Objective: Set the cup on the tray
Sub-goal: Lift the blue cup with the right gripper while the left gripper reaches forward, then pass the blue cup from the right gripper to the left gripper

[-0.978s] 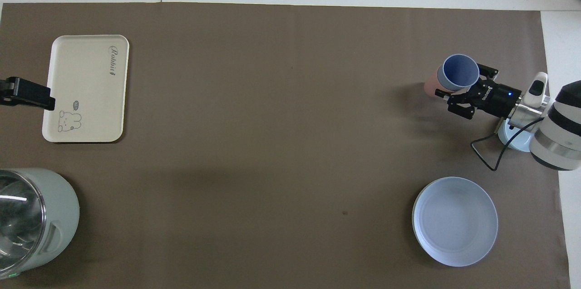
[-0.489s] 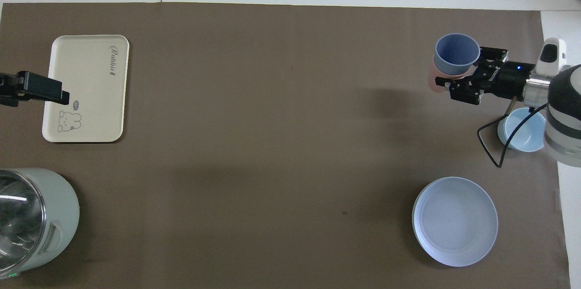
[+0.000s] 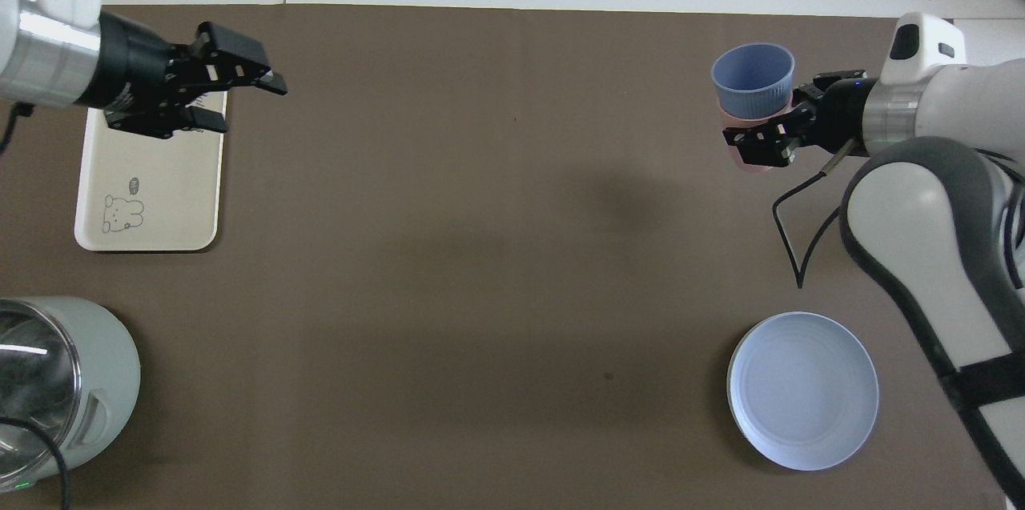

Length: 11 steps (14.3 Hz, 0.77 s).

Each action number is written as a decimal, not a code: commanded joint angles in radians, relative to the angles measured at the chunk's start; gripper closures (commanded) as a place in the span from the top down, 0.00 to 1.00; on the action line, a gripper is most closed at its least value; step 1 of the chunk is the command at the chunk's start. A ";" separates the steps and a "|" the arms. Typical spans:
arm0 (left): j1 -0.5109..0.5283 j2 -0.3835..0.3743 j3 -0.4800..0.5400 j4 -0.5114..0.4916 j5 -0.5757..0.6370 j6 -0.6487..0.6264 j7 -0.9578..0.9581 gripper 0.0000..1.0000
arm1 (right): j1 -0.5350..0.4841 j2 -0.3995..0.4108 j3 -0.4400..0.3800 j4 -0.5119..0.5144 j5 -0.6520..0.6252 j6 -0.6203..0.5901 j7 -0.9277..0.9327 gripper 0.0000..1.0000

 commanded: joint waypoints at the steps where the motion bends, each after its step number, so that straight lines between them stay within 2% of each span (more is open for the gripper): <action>1: -0.073 0.099 0.012 0.100 -0.063 0.082 -0.142 0.81 | 0.090 -0.002 -0.002 0.009 -0.139 0.008 0.206 0.00; 4: -0.164 0.124 0.012 0.097 -0.094 0.226 -0.252 0.79 | 0.159 -0.010 0.000 0.009 -0.228 -0.031 0.301 0.00; 7: -0.257 0.144 0.012 0.094 -0.087 0.296 -0.318 0.74 | 0.232 -0.013 0.003 0.012 -0.371 -0.075 0.422 0.00; 11: -0.340 0.176 0.014 0.079 -0.074 0.357 -0.351 0.73 | 0.295 -0.007 0.004 0.012 -0.455 -0.078 0.458 0.00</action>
